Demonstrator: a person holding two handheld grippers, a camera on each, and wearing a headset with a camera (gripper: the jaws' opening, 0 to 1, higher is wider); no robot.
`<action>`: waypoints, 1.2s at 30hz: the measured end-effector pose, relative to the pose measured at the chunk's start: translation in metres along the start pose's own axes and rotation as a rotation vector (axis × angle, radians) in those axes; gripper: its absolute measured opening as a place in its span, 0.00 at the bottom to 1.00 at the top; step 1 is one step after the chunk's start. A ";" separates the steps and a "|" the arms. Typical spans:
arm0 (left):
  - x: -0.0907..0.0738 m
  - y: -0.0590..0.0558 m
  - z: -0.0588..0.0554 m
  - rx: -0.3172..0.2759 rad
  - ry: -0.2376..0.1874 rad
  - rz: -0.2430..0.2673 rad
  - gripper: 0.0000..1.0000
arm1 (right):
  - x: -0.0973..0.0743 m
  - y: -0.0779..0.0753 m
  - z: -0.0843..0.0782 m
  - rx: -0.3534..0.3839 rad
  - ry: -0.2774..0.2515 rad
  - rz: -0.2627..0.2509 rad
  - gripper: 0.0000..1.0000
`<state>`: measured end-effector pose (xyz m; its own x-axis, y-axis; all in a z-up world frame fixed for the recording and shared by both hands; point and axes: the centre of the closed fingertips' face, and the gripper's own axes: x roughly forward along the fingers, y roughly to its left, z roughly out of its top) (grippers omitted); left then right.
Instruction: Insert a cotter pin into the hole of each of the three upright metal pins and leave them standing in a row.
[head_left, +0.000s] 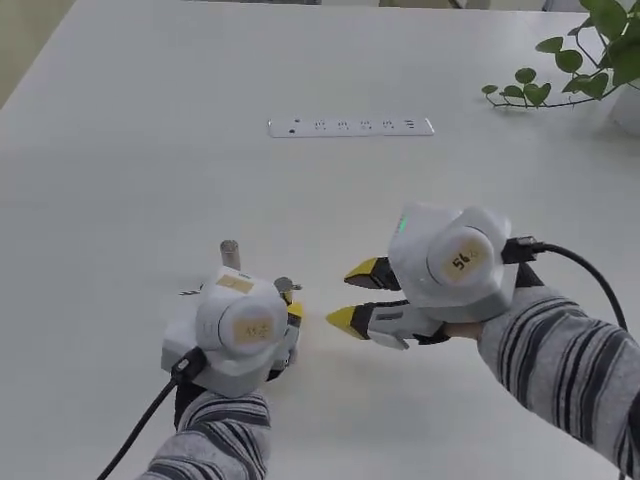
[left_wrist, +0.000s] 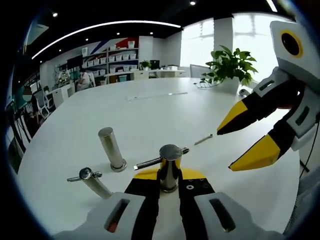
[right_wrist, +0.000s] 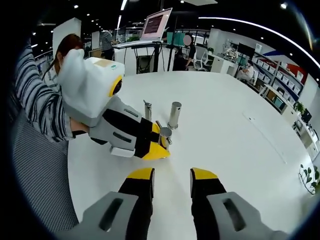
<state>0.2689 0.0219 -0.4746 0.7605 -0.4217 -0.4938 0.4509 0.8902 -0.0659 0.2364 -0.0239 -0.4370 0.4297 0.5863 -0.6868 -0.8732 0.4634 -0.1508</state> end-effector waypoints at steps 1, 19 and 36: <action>0.000 0.000 0.000 0.001 0.000 0.000 0.10 | 0.000 0.000 0.000 -0.002 -0.001 -0.001 0.25; -0.016 -0.008 -0.014 0.011 0.053 -0.029 0.21 | -0.003 0.000 0.007 0.059 -0.026 -0.010 0.29; -0.063 -0.003 -0.010 -0.009 0.043 -0.082 0.41 | -0.006 -0.001 0.043 0.132 -0.099 0.006 0.29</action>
<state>0.2149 0.0472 -0.4516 0.7003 -0.4858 -0.5230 0.5067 0.8544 -0.1152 0.2447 0.0005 -0.4023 0.4512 0.6490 -0.6126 -0.8407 0.5394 -0.0477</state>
